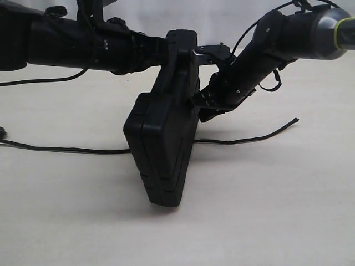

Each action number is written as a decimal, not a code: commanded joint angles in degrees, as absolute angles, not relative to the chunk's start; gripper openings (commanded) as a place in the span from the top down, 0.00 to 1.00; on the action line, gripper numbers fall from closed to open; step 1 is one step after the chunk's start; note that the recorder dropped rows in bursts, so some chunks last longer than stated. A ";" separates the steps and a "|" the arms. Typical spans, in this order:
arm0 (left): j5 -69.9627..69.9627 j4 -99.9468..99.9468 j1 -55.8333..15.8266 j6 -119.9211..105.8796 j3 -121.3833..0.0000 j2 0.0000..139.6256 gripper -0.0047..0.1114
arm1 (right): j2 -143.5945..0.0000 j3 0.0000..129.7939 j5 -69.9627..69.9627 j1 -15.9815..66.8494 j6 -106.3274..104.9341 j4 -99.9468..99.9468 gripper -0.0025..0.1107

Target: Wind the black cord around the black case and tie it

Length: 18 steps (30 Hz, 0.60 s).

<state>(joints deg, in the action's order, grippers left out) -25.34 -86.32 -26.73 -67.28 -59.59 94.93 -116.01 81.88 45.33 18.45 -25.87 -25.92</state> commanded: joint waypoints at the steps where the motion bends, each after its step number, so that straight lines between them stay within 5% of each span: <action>1: -37.34 -79.67 -29.70 -67.56 -58.40 96.49 0.96 | -110.57 83.37 42.64 19.84 -23.36 -31.58 0.88; 6: -35.47 -79.48 -29.70 -67.56 -58.40 96.49 0.96 | -106.63 83.37 43.66 19.84 -20.58 -28.98 0.70; 18: -32.00 -77.76 -29.70 -67.77 -58.40 96.49 0.96 | -104.14 88.86 53.69 19.84 -13.83 -25.94 0.69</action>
